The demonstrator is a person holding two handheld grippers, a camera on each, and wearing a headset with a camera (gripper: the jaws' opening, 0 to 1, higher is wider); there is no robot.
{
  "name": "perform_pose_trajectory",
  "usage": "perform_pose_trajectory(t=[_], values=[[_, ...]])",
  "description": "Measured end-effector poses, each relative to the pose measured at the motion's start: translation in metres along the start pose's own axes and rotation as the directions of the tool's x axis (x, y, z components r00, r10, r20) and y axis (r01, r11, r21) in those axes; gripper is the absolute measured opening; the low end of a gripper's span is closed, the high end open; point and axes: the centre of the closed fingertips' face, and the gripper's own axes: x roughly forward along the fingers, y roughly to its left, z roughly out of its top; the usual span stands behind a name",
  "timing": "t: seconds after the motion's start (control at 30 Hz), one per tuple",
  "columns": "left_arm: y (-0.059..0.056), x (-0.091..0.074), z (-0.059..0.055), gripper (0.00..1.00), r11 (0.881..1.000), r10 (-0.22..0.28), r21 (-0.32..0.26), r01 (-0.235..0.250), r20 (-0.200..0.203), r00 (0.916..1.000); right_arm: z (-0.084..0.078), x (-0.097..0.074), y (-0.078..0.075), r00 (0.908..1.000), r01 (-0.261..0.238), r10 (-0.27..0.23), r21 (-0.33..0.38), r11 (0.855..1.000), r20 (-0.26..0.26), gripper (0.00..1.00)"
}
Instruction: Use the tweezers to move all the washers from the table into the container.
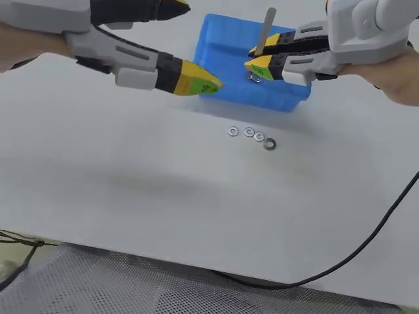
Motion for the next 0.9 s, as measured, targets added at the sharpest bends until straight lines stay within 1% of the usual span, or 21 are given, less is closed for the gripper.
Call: perform_pose_trajectory(t=[0.07,0.1,0.2,0.23,0.33,0.47,0.5,0.53,0.6,0.7,0.77,0.83,0.9], values=[[0.002,0.006,0.006,0.78,1.000,-0.017,-0.008,0.017,0.014,0.9998,0.002,0.000,0.001,1.0000,-0.005,0.005,-0.012,1.000,0.000,0.11],[0.002,0.010,0.008,0.74,1.000,-0.027,0.005,0.027,0.017,0.9995,0.003,0.000,0.002,1.0000,-0.008,0.008,-0.014,1.000,0.001,0.11],[0.000,0.019,0.008,0.64,0.998,-0.060,0.032,0.060,0.003,0.9982,0.006,0.000,0.004,0.9999,-0.014,0.014,-0.019,1.000,0.007,0.11],[0.000,0.022,0.010,0.62,0.997,-0.066,0.044,0.065,0.009,0.9978,0.007,0.000,0.004,0.9998,-0.016,0.016,-0.020,1.000,0.009,0.11],[0.000,0.030,0.014,0.60,0.996,-0.080,0.037,0.079,0.027,0.9964,0.010,0.001,0.007,0.9996,-0.024,0.024,-0.027,0.999,0.013,0.11],[0.000,0.040,0.018,0.53,0.993,-0.099,0.070,0.097,0.019,0.9949,0.013,0.005,0.012,0.9989,-0.044,0.045,-0.040,0.998,0.014,0.11],[0.001,0.043,0.021,0.51,0.990,-0.097,0.101,0.095,0.020,0.9951,0.013,0.006,0.013,0.9987,-0.049,0.049,-0.043,0.998,0.013,0.11],[0.002,0.044,0.024,0.49,0.989,-0.098,0.118,0.094,0.029,0.9948,0.014,0.007,0.014,0.9985,-0.052,0.052,-0.047,0.998,0.013,0.11],[0.004,0.048,0.027,0.45,0.989,-0.104,0.112,0.100,0.028,0.9941,0.014,0.009,0.015,0.9981,-0.059,0.060,-0.053,0.997,0.011,0.11],[0.008,0.052,0.024,0.37,0.986,-0.110,0.124,0.108,0.003,0.9940,0.015,0.011,0.017,0.9976,-0.069,0.069,-0.062,0.996,0.008,0.11],[0.010,0.053,0.021,0.29,0.986,-0.116,0.118,0.117,-0.014,0.9932,0.015,0.011,0.018,0.9974,-0.072,0.073,-0.071,0.995,0.004,0.11],[0.010,0.055,0.019,0.27,0.986,-0.124,0.114,0.126,-0.017,0.9921,0.015,0.012,0.019,0.9971,-0.076,0.077,-0.075,0.994,0.003,0.11],[0.007,0.056,0.018,0.26,0.983,-0.139,0.114,0.141,-0.024,0.9900,0.015,0.012,0.018,0.9971,-0.075,0.076,-0.076,0.994,0.003,0.11]])
